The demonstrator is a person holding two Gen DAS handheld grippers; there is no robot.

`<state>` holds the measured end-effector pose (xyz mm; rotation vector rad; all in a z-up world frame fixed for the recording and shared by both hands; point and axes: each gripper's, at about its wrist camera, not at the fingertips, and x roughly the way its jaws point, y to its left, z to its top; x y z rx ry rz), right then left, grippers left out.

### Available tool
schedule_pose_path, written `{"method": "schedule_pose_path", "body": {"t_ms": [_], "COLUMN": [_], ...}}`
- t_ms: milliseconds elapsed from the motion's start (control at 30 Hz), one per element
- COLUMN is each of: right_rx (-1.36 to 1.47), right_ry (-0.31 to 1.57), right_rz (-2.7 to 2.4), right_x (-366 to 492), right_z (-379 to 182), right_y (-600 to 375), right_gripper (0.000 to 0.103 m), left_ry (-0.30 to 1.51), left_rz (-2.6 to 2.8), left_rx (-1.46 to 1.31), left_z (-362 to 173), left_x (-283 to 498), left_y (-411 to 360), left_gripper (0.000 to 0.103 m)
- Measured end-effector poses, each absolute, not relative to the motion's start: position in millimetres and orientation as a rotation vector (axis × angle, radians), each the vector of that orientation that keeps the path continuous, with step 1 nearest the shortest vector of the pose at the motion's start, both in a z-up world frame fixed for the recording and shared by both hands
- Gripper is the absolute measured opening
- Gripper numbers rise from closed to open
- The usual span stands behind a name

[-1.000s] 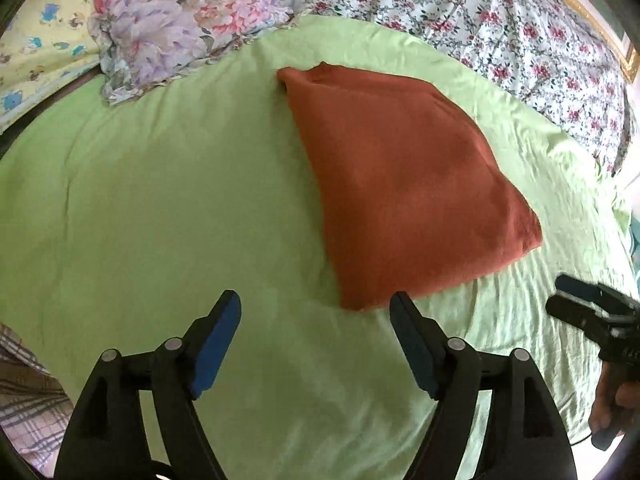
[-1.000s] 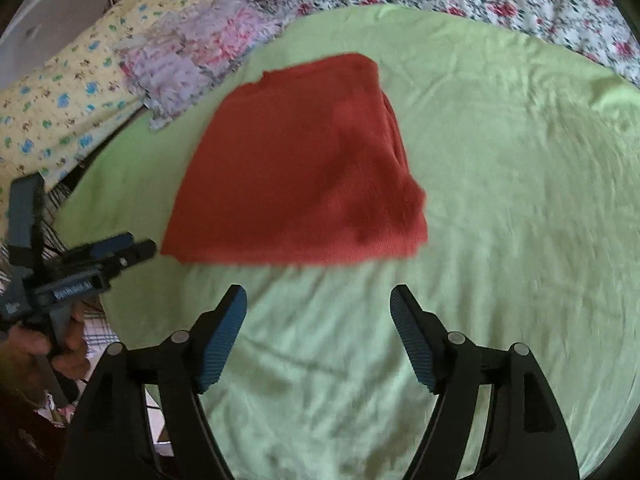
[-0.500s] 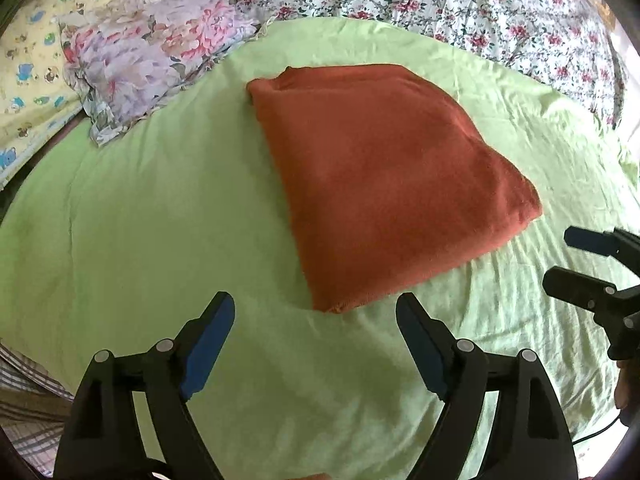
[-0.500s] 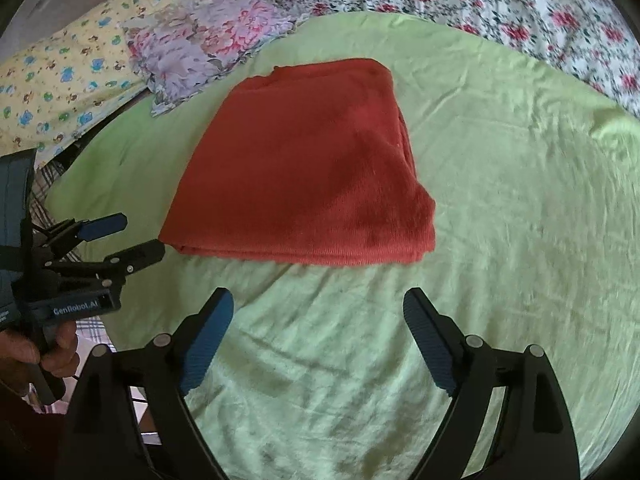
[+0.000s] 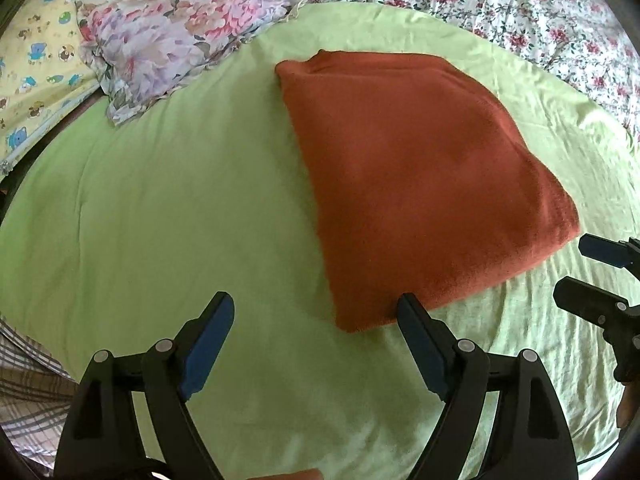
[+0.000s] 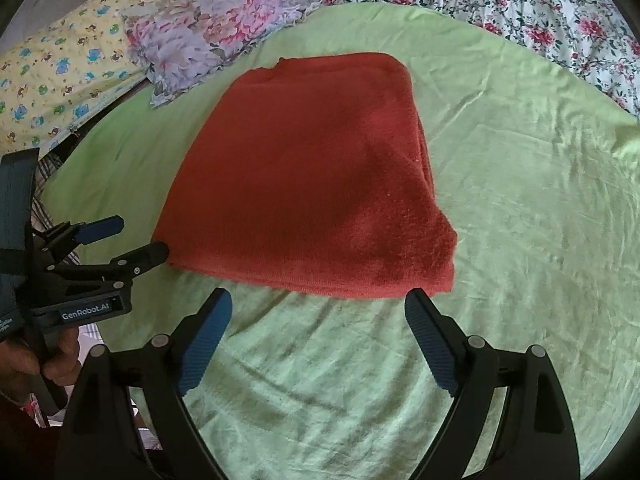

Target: Fold small clothes

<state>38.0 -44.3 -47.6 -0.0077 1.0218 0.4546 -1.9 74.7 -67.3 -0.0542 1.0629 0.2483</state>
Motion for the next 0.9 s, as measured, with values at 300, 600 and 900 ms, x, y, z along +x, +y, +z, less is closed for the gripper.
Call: {"method": "schedule_pose_path", "body": {"t_ms": [300, 600, 900], "right_rx": [-0.003, -0.006, 0.001], "right_ry": [1.031, 1.035, 1.010], "right_rz": [0.464, 0.472, 0.464], "right_x": [43.0, 47.2, 46.2], "right_z": [-52.6, -53.4, -48.7], "right_y": [-44.7, -46.1, -46.0], "right_gripper": [0.089, 0.089, 0.089], "left_ry": [1.069, 1.062, 1.024], "left_rz": [0.259, 0.254, 0.252], "left_rx": [-0.064, -0.055, -0.070], "left_z": [-71.4, -71.4, -64.1], "left_x": [2.3, 6.4, 2.0], "left_y": [74.8, 72.3, 70.6], "left_gripper": [0.085, 0.085, 0.085]}}
